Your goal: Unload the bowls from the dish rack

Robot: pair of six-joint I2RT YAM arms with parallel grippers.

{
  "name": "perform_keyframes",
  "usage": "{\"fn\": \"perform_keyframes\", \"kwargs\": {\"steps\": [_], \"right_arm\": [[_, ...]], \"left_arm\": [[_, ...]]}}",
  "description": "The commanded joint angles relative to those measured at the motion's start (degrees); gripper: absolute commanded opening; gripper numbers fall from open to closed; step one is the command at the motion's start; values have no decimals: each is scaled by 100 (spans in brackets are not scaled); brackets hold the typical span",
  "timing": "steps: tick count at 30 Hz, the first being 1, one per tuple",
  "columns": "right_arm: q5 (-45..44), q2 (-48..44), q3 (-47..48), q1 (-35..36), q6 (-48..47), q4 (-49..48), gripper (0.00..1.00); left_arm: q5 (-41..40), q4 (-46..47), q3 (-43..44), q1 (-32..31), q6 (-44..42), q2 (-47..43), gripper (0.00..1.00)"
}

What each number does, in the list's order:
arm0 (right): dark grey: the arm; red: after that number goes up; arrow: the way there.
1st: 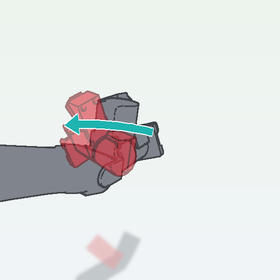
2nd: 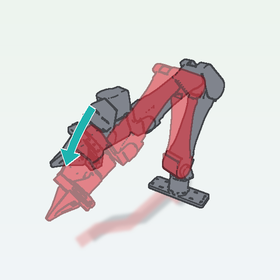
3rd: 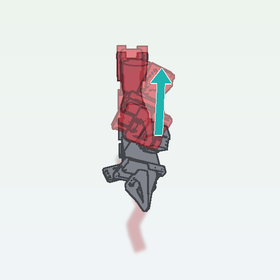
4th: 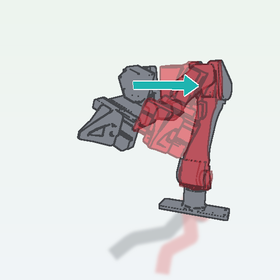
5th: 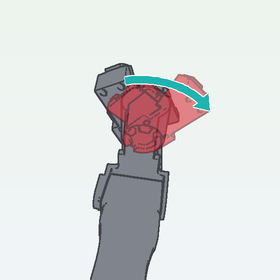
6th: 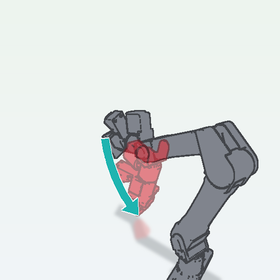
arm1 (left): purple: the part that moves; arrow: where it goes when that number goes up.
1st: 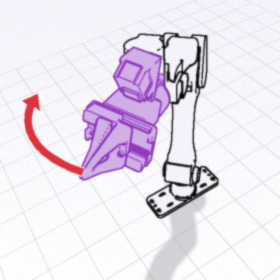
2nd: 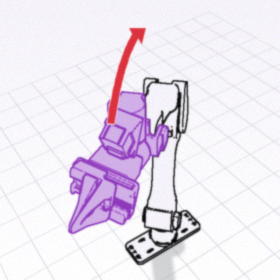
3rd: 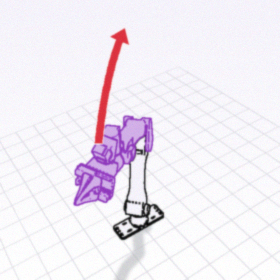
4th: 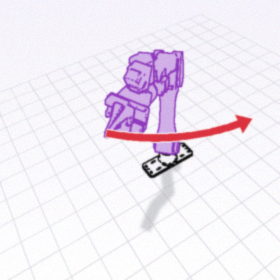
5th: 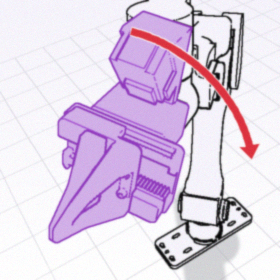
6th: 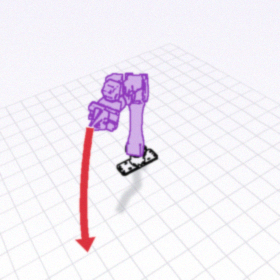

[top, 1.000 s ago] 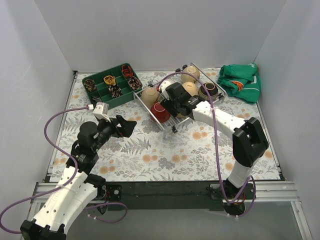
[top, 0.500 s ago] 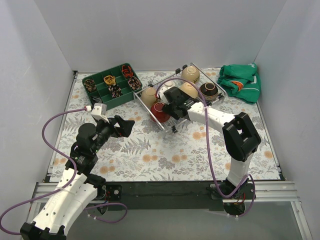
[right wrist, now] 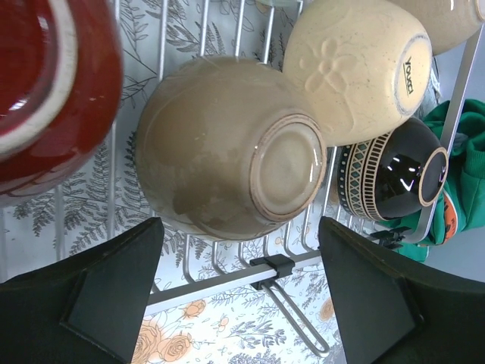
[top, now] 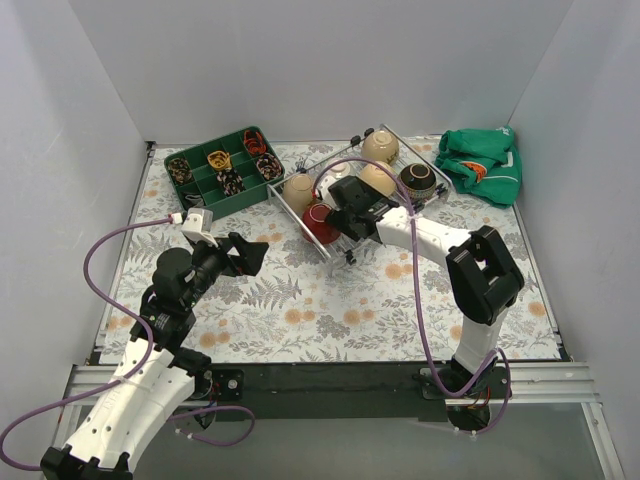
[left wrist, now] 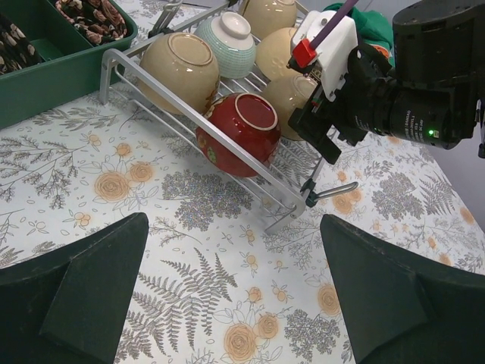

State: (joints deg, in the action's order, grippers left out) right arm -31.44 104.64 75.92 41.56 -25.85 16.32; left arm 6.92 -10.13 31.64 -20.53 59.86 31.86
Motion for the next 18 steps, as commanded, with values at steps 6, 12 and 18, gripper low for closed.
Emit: {"fn": "perform_keyframes", "kwargs": {"steps": [6, 12, 18], "right_arm": [[-108, 4, 72, 159, -465, -454, 96], [59, 206, 55, 159, -868, -603, 99], [103, 320, -200, 177, -1177, -954, 99]], "left_arm": [[-59, -59, -9, -30, -44, -66, 98], [-59, -68, -17, -21, -44, -66, 98], [-59, -77, -9, -21, -35, -66, 98]]}}
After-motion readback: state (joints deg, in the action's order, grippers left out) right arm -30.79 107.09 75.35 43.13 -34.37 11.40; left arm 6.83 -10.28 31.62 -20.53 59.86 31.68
